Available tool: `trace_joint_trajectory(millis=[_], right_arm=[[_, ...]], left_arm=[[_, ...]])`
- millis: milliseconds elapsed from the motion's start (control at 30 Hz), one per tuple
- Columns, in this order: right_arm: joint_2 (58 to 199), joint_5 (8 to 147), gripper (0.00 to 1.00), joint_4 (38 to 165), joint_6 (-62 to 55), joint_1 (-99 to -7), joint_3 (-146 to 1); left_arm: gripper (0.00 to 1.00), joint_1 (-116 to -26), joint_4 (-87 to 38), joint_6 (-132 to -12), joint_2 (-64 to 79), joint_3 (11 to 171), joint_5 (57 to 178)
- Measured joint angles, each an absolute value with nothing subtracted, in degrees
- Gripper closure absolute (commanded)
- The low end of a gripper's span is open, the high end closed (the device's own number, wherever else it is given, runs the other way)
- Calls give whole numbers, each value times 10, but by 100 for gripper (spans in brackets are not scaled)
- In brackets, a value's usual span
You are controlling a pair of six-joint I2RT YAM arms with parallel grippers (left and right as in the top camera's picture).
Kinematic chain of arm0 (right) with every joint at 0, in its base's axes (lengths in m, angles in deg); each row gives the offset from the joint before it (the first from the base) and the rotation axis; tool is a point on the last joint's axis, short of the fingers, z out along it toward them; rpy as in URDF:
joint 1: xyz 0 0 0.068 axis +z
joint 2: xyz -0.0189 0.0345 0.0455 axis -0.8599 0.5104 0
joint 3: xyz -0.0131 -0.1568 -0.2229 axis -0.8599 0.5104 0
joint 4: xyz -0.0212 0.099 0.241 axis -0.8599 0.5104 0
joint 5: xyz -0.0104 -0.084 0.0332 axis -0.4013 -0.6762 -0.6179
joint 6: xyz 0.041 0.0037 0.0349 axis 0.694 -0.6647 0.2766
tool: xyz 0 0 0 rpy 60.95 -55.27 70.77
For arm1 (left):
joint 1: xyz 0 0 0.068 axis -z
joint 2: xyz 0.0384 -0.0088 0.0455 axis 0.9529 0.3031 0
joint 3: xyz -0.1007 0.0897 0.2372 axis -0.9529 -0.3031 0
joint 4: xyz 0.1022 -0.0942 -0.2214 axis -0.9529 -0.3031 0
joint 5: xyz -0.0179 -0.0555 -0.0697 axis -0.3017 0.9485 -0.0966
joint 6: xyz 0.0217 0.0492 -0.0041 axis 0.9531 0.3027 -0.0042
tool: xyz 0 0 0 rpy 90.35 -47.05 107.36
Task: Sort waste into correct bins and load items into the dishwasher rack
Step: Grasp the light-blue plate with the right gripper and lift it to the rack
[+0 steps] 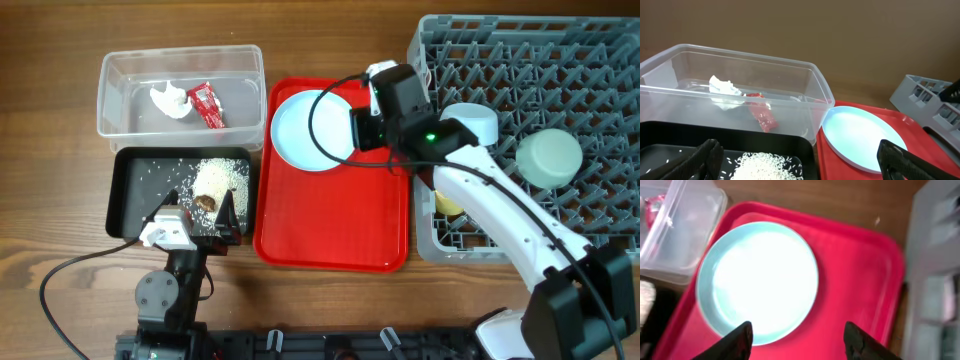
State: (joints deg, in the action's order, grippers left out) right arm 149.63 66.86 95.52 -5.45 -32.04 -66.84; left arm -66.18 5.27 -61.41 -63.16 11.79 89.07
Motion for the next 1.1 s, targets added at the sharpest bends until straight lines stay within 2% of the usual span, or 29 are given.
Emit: trace_joint_trajectory(millis=[67, 200, 233, 267, 300, 533, 800, 933, 1100], right_arm=[[1528, 670, 43, 952, -5, -321, -669], [1646, 670, 58, 909, 59, -321, -668], [1662, 673, 69, 909, 78, -321, -668], [1687, 679, 92, 909, 128, -322, -668], [1691, 683, 96, 909, 156, -323, -668], [1674, 668, 96, 970, 198, -325, -669], [1459, 592, 96, 1024, 76, -327, -667], [1323, 436, 96, 1043, -3, -363, -667], [1294, 274, 96, 958, -123, -478, -666]], left_arm=[[0, -662, 53, -614, -631, 118, 891], [0, -662, 53, -614, -631, 118, 891], [0, -662, 53, -614, -631, 118, 891], [0, -662, 53, -614, -631, 118, 891], [0, -662, 53, -614, -631, 118, 891], [0, -662, 53, -614, -631, 118, 890], [0, -662, 53, -614, -631, 118, 891], [0, -662, 53, -614, -631, 118, 890], [0, -662, 53, -614, -631, 118, 891]])
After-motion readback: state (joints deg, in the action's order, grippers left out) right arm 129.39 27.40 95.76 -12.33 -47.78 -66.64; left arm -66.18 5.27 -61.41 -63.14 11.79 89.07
